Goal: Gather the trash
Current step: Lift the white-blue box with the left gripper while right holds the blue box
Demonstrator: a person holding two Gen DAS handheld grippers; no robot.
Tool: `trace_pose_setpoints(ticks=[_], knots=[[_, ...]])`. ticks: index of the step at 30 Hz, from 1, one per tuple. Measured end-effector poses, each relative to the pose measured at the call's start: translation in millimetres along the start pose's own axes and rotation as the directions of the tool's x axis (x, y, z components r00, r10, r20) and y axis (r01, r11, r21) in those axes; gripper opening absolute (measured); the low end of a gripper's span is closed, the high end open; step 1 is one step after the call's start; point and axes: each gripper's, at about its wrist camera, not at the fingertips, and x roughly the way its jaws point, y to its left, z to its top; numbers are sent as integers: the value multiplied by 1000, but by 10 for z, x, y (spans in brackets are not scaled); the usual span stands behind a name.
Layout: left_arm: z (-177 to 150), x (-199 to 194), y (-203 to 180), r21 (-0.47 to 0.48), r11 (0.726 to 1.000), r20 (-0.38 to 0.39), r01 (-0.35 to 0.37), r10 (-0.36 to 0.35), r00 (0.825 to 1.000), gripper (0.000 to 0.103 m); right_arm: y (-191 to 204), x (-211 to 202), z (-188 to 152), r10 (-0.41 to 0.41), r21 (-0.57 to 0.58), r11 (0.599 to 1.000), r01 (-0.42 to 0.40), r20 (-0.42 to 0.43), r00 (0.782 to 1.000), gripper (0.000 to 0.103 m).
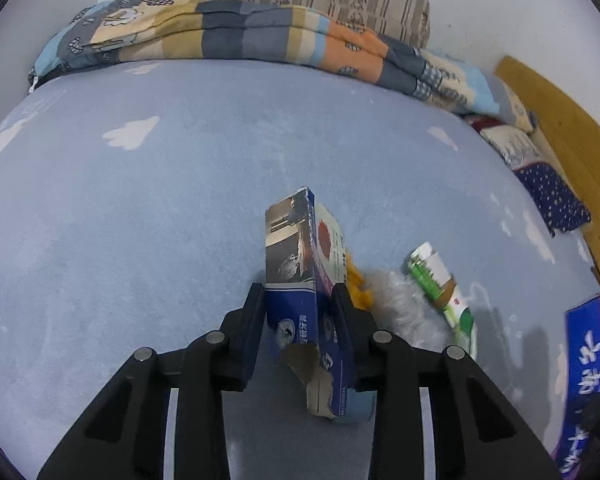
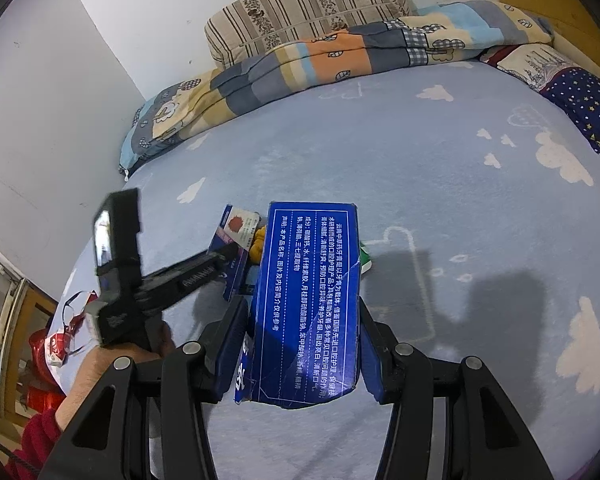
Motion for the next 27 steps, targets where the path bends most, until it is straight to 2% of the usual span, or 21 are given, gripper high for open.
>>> trace_pose_setpoints(ticks=[6, 11, 16, 19, 21, 27], knots=[[-91, -423, -36, 13, 999, 57, -35, 34, 998, 31, 113, -34, -13, -30, -34, 999, 31, 33, 999, 54], [-201, -1043, -171, 92, 992, 165, -82, 66, 984, 31, 213, -128, -43, -29, -64, 997, 34, 76, 997, 54], [-485, -1576, -233, 157, 981, 214, -112, 77, 974, 32, 285, -268, -145, -19, -78, 997, 27, 100, 995, 54], [-675, -1811, -193, 138, 983, 242, -119, 83, 967, 32, 346, -394, -313, 8, -87, 996, 1, 101, 995, 54], [-782, -1892, -157, 121, 985, 258, -124, 89, 962, 32, 400, -449, -421, 6, -112, 994, 6, 108, 994, 54], [-923, -1929, -173, 124, 969, 332, -215, 164, 929, 32, 602, -499, -717, -20, -211, 976, 46, 122, 992, 54]])
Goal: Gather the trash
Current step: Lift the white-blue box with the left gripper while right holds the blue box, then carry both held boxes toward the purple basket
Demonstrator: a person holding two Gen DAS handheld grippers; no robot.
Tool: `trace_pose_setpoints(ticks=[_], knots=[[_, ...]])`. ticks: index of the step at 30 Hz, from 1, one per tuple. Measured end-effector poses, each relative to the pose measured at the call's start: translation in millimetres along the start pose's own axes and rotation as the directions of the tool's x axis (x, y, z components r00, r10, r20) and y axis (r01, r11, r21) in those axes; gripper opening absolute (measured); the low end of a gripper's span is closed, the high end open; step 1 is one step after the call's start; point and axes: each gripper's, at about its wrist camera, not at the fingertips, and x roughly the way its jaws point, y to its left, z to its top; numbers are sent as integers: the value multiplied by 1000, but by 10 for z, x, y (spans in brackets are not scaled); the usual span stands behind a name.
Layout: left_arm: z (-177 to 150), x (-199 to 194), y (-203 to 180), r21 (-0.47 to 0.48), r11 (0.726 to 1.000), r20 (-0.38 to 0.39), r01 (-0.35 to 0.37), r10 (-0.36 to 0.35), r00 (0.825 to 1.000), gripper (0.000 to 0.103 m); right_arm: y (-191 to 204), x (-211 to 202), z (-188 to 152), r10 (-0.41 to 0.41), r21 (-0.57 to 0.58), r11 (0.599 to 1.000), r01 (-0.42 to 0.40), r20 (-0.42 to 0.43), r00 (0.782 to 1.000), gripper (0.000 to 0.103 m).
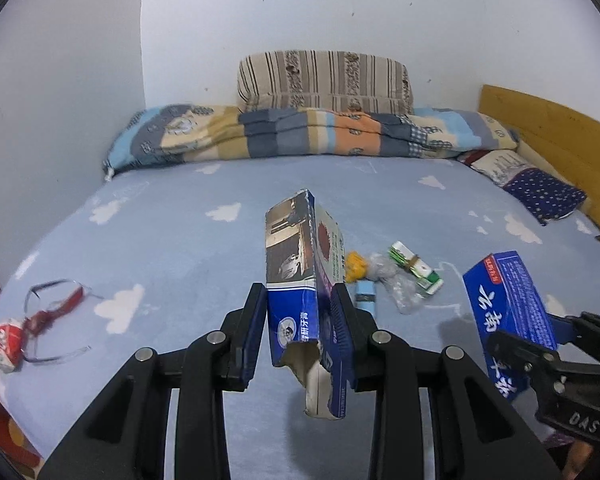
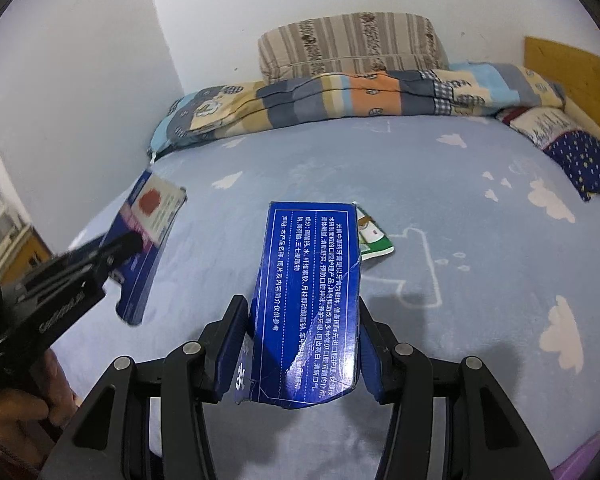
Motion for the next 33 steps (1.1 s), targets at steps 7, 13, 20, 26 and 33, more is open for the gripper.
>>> trace_pose_setpoints(ticks=[7, 13, 20, 26, 33], knots=[[-16, -12, -28, 73, 996, 31, -55, 53, 998, 32, 49, 17, 1, 6, -29, 1000, -5, 18, 1000, 54], [0, -61, -62, 98, 992, 59, -78, 72, 996, 32, 118, 11, 0, 21, -44, 999, -20, 23, 1000, 54], [7, -128, -61, 101, 990, 91, -101, 92, 992, 32, 87, 15, 2, 23, -30, 999, -22, 19, 1000, 54], [22, -118, -19, 87, 991, 86, -98, 90, 992, 30, 97, 17, 3, 23, -36, 999, -23, 19, 1000, 54], [19, -65, 52, 51, 997, 45, -60, 57, 997, 30, 96, 15, -6, 23, -34, 999, -23, 20, 1000, 54]])
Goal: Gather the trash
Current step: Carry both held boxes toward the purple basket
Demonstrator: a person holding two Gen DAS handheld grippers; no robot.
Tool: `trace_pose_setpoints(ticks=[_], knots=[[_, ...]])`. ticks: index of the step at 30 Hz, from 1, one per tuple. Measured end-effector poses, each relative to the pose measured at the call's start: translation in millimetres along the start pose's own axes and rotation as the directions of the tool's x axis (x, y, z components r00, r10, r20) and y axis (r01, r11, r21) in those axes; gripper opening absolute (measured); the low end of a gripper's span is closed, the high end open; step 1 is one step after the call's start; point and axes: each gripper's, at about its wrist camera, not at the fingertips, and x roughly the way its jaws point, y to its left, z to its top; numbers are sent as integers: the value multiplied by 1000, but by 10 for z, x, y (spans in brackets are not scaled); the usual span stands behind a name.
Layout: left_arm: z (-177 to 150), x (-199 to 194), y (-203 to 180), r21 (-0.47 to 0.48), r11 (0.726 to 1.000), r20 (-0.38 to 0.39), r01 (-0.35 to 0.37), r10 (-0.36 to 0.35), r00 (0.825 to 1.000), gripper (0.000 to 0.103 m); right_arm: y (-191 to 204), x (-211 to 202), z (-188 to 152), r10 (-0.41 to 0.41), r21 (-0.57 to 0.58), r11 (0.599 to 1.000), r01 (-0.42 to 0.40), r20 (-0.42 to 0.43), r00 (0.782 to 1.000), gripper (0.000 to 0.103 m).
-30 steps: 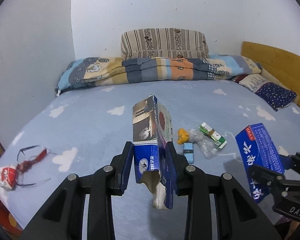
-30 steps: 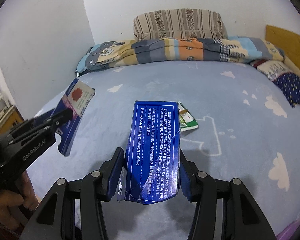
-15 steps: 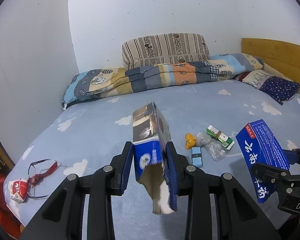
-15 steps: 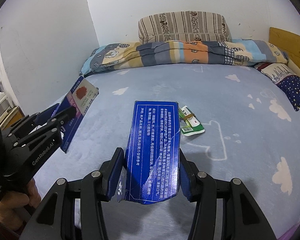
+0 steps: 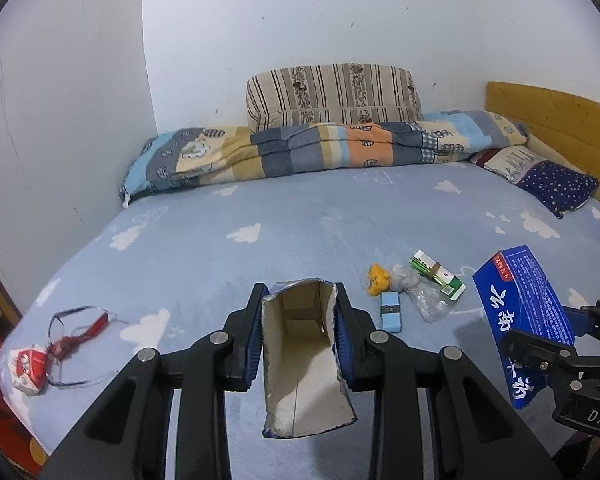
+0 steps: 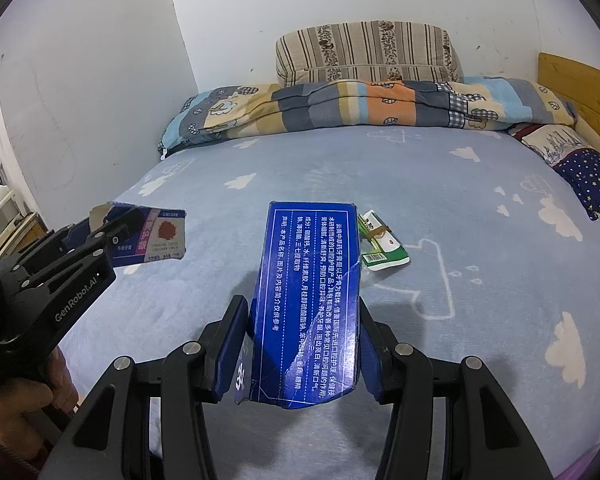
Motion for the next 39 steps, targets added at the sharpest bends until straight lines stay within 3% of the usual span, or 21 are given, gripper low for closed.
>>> trace_pose_setpoints(ticks=[39], knots=[[28, -7, -50, -8, 1000, -6, 14, -14, 1000, 30, 13, 14, -3, -2, 0, 1000, 2, -3, 1000, 54]])
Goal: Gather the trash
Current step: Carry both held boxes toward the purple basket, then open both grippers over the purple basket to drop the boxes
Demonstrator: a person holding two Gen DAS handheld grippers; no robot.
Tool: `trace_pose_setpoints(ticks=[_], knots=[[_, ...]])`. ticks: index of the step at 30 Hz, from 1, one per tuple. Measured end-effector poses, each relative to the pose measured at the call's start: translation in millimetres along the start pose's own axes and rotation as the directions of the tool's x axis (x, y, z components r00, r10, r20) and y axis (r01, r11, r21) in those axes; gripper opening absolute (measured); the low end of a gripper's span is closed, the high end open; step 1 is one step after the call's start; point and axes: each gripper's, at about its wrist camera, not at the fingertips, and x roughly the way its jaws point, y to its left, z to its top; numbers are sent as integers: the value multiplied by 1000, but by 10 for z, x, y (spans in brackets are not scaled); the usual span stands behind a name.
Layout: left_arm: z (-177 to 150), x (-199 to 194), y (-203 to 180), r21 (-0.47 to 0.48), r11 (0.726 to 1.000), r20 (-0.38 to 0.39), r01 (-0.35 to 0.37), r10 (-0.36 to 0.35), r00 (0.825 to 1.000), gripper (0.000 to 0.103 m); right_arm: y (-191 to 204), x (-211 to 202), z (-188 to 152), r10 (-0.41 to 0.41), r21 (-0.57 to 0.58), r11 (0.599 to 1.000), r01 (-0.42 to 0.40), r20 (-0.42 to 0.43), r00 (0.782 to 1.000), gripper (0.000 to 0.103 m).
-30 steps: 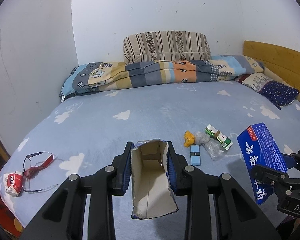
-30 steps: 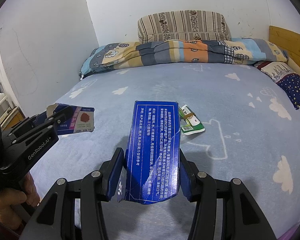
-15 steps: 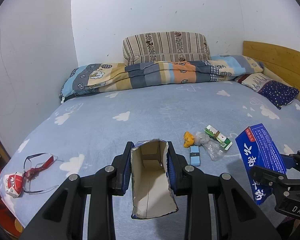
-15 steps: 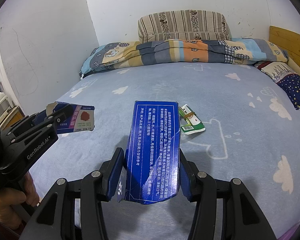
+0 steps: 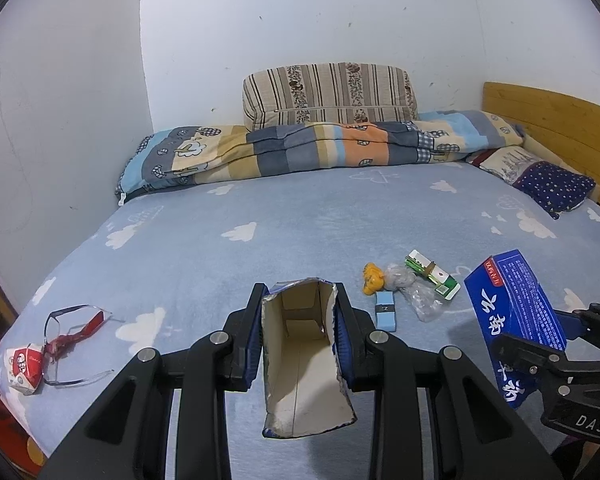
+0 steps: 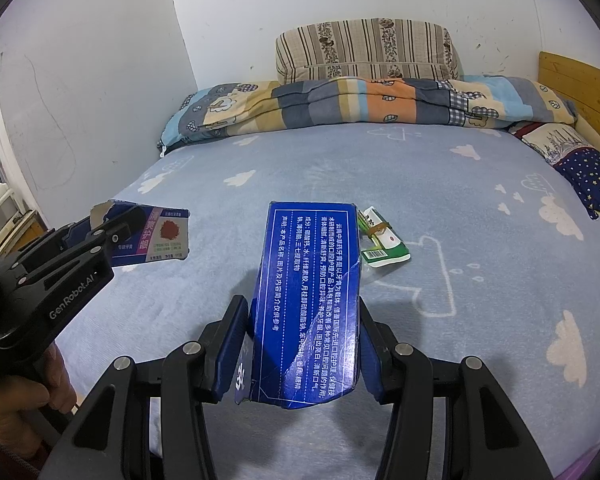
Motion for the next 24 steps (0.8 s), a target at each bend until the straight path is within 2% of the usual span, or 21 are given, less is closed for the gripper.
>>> trace_pose_setpoints(ticks=[2, 6, 10, 14, 18, 24], knots=[[15, -1, 14, -22, 999, -2, 32, -32, 999, 30, 0, -1, -1, 0, 0, 1000, 0, 0, 1000, 54], [40, -17, 78, -102, 984, 6, 147, -147, 989, 30, -5, 9, -18, -1, 2, 1000, 1, 2, 1000, 54], [49, -36, 104, -149, 957, 24, 251, -250, 968, 30, -64, -13, -23, -2, 24, 1000, 2, 11, 1000, 54], [57, -59, 67, -155, 935, 40, 320, -318, 947, 30, -128, -158, 15, -13, 53, 999, 11, 47, 999, 54], [70, -115, -9, -144, 910, 59, 388, -384, 922, 30, -168, -353, 34, -17, 72, 997, 11, 80, 997, 54], [113, -265, -327, -94, 861, 60, 500, -496, 866, 30, -438, -806, -73, 0, 168, 986, -18, 105, 994, 54]])
